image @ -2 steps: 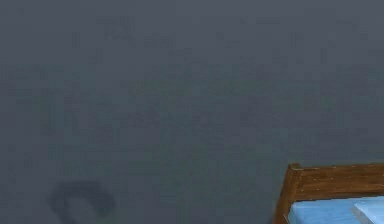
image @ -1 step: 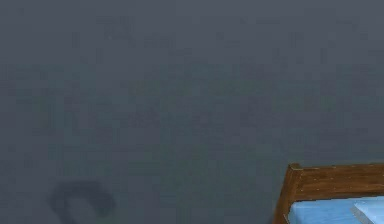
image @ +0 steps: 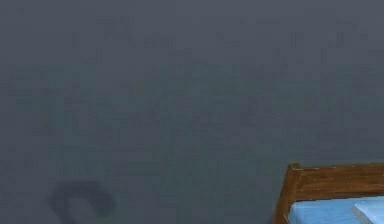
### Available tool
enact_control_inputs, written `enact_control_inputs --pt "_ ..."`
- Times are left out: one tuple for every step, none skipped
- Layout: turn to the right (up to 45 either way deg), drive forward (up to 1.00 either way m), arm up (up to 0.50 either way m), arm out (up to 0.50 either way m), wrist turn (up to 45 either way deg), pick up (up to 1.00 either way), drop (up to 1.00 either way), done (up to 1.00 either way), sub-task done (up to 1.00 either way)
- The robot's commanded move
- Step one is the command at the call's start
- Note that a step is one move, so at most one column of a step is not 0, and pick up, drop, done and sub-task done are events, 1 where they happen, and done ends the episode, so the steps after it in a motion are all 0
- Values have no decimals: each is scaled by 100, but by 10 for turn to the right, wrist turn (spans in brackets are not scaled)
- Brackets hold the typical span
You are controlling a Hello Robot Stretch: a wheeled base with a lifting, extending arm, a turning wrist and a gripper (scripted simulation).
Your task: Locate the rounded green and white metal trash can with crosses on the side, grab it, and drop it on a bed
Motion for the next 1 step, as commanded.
enact_control_inputs --pt "0 0 0 0 0 0 0 100 0"
